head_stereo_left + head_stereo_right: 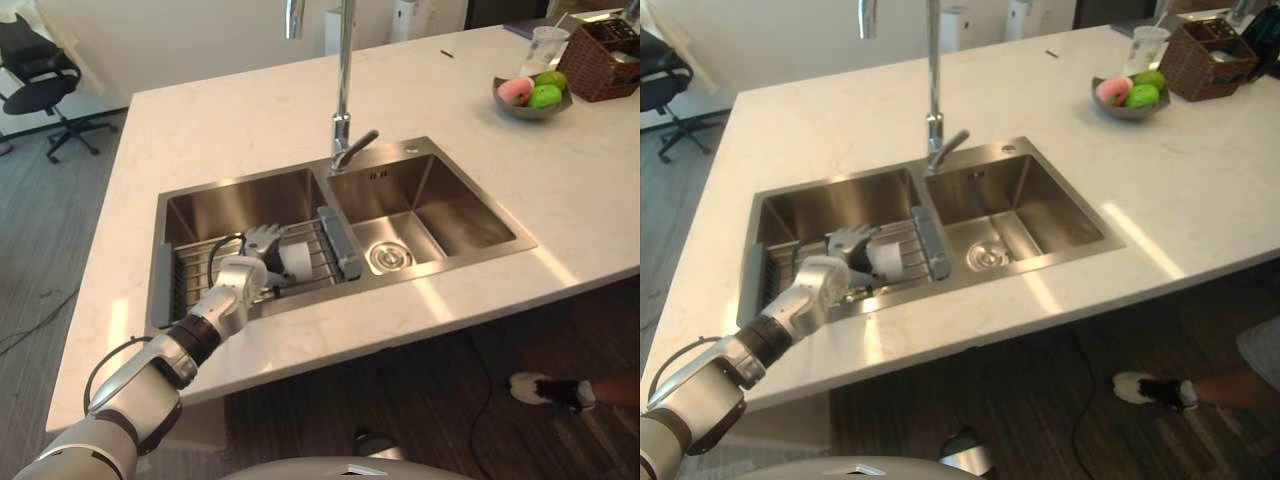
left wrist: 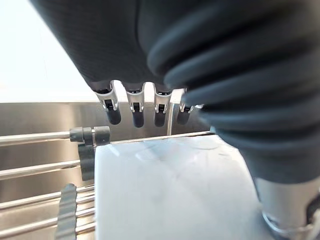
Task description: Walk over to the sink, pick up the cup, carry it to the dishwasher, place the cup inside the dishwasher, then close the dishwasher door
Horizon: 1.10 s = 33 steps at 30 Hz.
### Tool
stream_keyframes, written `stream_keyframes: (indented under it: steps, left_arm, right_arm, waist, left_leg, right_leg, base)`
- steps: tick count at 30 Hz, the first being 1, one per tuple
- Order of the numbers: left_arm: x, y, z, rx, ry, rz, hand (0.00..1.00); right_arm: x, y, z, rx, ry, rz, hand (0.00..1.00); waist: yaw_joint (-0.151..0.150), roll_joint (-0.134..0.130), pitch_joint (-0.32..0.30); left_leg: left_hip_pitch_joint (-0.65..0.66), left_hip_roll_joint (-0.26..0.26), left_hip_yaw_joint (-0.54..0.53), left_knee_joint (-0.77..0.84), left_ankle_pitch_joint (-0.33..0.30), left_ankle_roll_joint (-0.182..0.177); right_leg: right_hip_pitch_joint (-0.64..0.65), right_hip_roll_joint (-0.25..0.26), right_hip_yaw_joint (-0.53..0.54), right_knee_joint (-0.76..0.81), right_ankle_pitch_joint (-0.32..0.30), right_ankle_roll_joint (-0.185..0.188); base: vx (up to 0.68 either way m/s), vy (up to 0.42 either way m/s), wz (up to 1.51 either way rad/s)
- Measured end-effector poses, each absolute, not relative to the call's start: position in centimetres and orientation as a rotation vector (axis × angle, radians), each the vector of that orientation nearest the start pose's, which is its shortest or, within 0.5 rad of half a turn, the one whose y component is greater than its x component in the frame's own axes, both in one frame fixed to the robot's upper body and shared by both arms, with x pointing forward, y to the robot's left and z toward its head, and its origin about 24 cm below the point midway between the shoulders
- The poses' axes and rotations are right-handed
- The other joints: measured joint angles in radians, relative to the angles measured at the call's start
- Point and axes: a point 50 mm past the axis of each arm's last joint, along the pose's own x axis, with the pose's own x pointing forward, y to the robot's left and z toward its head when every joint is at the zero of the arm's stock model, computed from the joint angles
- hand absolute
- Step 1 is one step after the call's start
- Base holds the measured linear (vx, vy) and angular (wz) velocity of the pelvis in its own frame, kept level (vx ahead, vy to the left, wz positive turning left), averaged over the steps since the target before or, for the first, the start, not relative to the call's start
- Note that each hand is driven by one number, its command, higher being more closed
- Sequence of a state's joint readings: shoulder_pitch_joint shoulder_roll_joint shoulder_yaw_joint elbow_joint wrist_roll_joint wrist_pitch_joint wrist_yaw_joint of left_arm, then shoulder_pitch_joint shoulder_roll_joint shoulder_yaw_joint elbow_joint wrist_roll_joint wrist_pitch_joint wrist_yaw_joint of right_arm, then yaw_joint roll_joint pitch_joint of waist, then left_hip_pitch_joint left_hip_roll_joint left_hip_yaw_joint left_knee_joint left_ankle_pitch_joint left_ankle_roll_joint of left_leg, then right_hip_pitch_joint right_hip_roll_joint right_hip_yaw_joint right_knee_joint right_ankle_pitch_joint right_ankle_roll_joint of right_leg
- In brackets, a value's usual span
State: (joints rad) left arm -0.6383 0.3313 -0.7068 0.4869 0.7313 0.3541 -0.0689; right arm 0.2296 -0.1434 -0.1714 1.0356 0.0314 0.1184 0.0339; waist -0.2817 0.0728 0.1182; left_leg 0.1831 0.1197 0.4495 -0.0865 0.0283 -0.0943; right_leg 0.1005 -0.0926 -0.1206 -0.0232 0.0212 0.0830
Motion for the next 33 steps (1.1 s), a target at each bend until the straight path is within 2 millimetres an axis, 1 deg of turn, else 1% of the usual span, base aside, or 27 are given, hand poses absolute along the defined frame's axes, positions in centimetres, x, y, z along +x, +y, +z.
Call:
stream_keyframes:
  steps: [8,12,18,23,28,29,33]
  left_arm:
    - [34.0,9.8,4.9,1.488,0.098,-0.427,0.0]
    - [33.6,9.3,4.2,1.498,0.108,-0.462,0.0]
    - [33.4,8.6,4.0,1.526,0.084,-0.48,0.0]
    - [33.2,8.5,3.5,1.516,0.09,-0.473,0.0]
    - [33.0,8.5,2.9,1.583,0.057,-0.428,0.0]
    - [33.0,8.5,2.8,1.586,0.059,-0.428,1.0]
    - [33.0,8.5,2.4,1.563,0.127,-0.473,1.0]
  right_arm:
    - [2.3,-22.7,-16.8,0.026,1.367,-0.273,0.0]
    - [2.3,-22.7,-16.8,0.026,1.369,-0.272,0.0]
    - [2.4,-22.7,-16.7,0.024,1.369,-0.27,0.0]
    - [2.6,-22.8,-16.7,0.005,1.379,-0.248,0.0]
    - [2.8,-22.8,-16.7,0.004,1.376,-0.246,0.0]
    - [2.8,-22.9,-16.7,0.005,1.376,-0.245,0.0]
    - [3.0,-23.0,-16.7,0.005,1.375,-0.242,0.0]
  waist:
    - [0.001,0.0,0.0]
    - [0.0,0.0,0.0]
    - [0.0,0.0,0.0]
    - [0.0,-0.002,0.0]
    - [0.003,-0.008,-0.003]
    - [0.003,-0.009,-0.004]
    - [0.003,-0.008,-0.012]
  left_leg:
    - [-0.005,0.0,-0.007,0.0,0.001,0.001]
    - [-0.005,0.0,-0.008,0.0,0.001,0.001]
    - [-0.005,0.0,-0.008,0.0,0.001,0.001]
    - [-0.005,0.0,-0.007,0.0,0.001,0.001]
    - [-0.004,0.001,-0.006,0.0,0.0,0.001]
    - [-0.004,0.001,-0.006,0.0,0.0,0.0]
    - [-0.001,0.002,-0.001,0.0,0.0,0.0]
  right_leg:
    - [0.0,0.0,-0.005,-0.002,0.0,0.0]
    - [0.0,0.0,-0.005,-0.003,0.0,0.0]
    - [0.001,0.0,-0.005,-0.003,0.0,0.0]
    - [0.001,0.001,-0.004,-0.004,0.0,0.001]
    - [0.005,0.003,0.0,-0.012,0.001,0.002]
    - [0.005,0.003,0.0,-0.014,0.002,0.002]
    - [0.009,0.006,0.004,-0.02,0.005,0.001]
  base:
    - [0.0,-0.002,0.02]
    - [0.0,0.0,0.0]
    - [0.0,0.0,0.0]
    - [0.0,0.0,0.0]
    - [0.0,0.0,0.0]
    - [0.0,0.0,0.0]
    - [0.0,0.0,-0.01]
